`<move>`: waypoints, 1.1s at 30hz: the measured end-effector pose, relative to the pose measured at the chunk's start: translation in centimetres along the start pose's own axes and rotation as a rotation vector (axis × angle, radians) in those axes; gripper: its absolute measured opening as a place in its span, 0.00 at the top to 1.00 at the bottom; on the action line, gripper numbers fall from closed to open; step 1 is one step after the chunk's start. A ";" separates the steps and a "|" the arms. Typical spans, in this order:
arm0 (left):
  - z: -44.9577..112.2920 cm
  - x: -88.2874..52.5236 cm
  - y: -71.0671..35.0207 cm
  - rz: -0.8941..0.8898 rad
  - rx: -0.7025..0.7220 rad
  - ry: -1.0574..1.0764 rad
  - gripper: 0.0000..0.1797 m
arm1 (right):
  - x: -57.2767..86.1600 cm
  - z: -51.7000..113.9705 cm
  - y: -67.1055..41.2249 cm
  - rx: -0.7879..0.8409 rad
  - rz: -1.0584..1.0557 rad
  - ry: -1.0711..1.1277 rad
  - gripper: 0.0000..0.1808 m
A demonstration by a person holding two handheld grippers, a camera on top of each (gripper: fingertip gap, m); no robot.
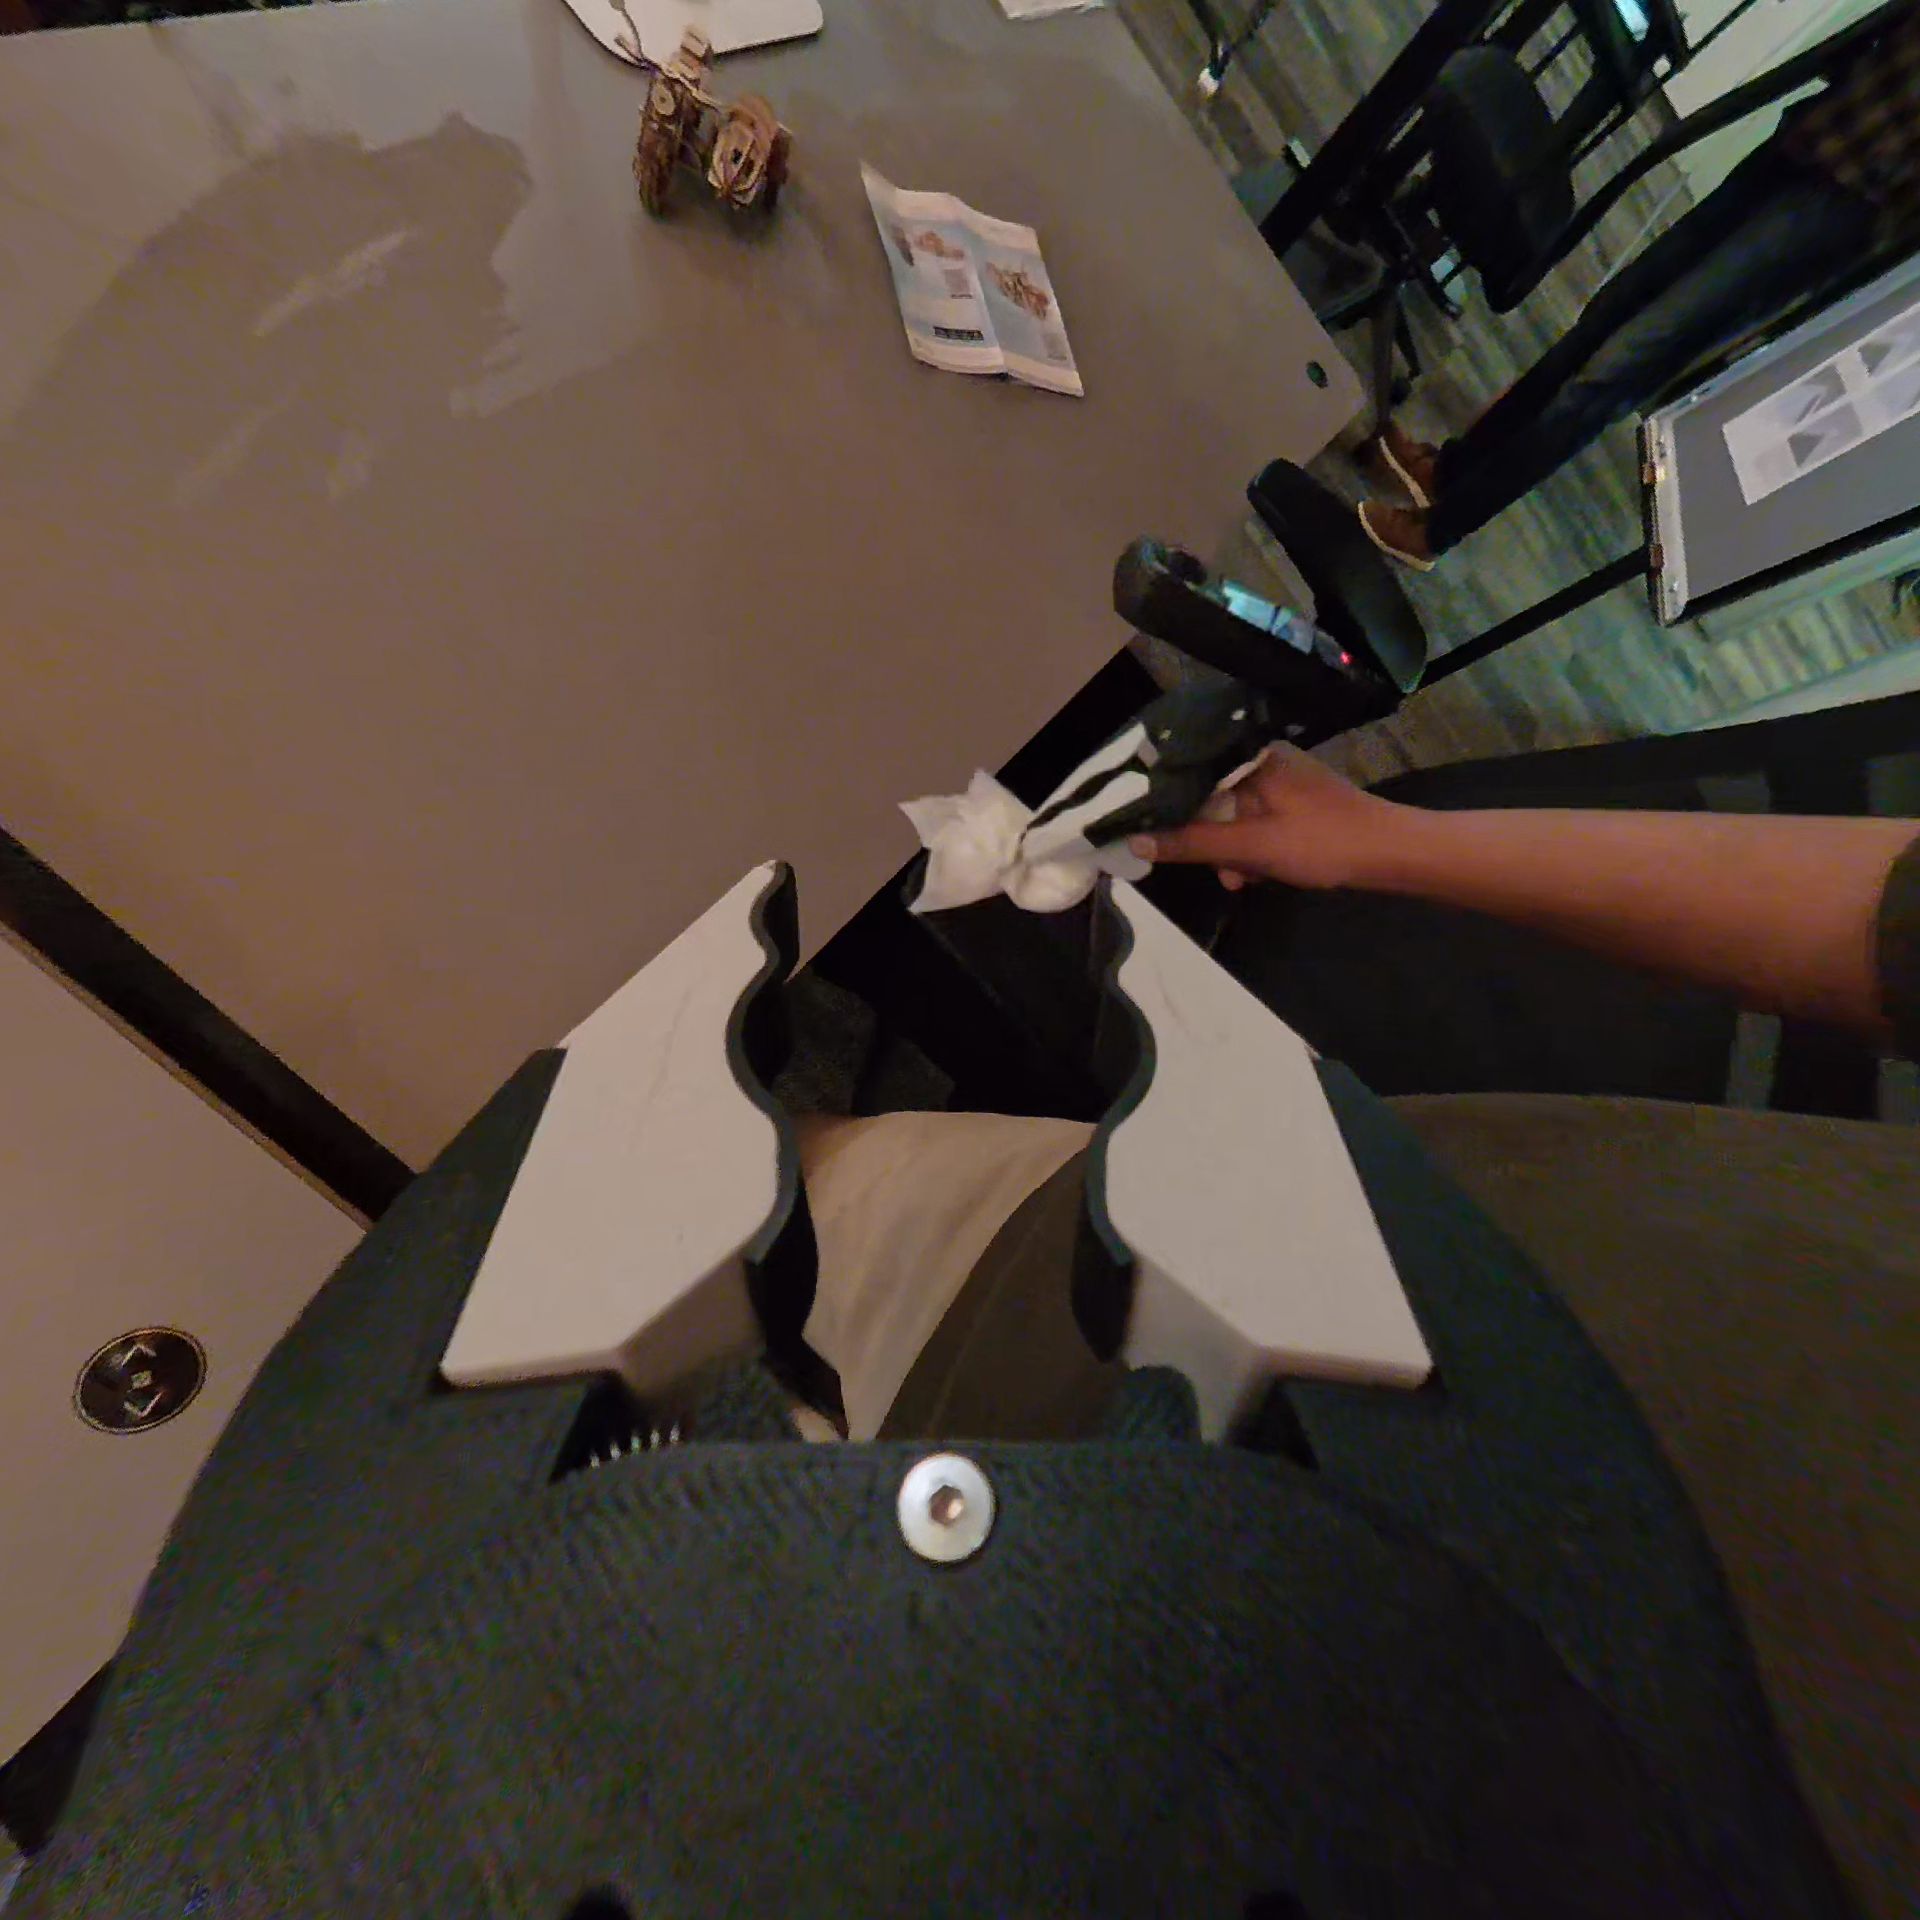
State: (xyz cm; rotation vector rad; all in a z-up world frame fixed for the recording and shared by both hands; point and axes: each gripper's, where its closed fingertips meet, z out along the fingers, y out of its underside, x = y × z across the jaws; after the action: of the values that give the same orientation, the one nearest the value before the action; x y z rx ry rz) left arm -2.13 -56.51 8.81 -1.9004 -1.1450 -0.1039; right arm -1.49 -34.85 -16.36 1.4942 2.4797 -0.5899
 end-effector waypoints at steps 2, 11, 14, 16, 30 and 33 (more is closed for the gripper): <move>0.0 0.1 0.0 0.000 0.001 0.002 0.71 | -0.3 -0.1 0.3 0.021 -0.005 0.011 0.99; -0.4 -0.6 0.0 -0.033 0.026 -0.004 0.71 | -5.8 -1.9 19.1 -0.345 0.008 -0.151 0.99; -0.2 -0.6 0.2 -0.042 0.017 0.004 0.71 | -5.9 -1.7 18.2 -0.326 -0.015 -0.154 0.99; 0.0 -0.4 0.2 -0.032 0.010 0.009 0.71 | -5.4 -1.4 15.4 -0.263 -0.009 -0.174 0.99; -0.1 0.1 0.0 0.011 -0.007 -0.003 0.71 | -4.0 -0.8 7.5 -0.002 -0.037 -0.073 0.98; -0.1 -0.1 0.1 -0.001 -0.004 -0.003 0.71 | -9.0 -0.2 15.4 -0.216 -0.084 -0.267 0.99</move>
State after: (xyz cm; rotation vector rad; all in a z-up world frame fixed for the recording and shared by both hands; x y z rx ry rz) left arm -2.03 -56.68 8.78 -1.9041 -1.1479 -0.1040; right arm 16.33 -35.63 -16.68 1.1566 2.3231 -0.4817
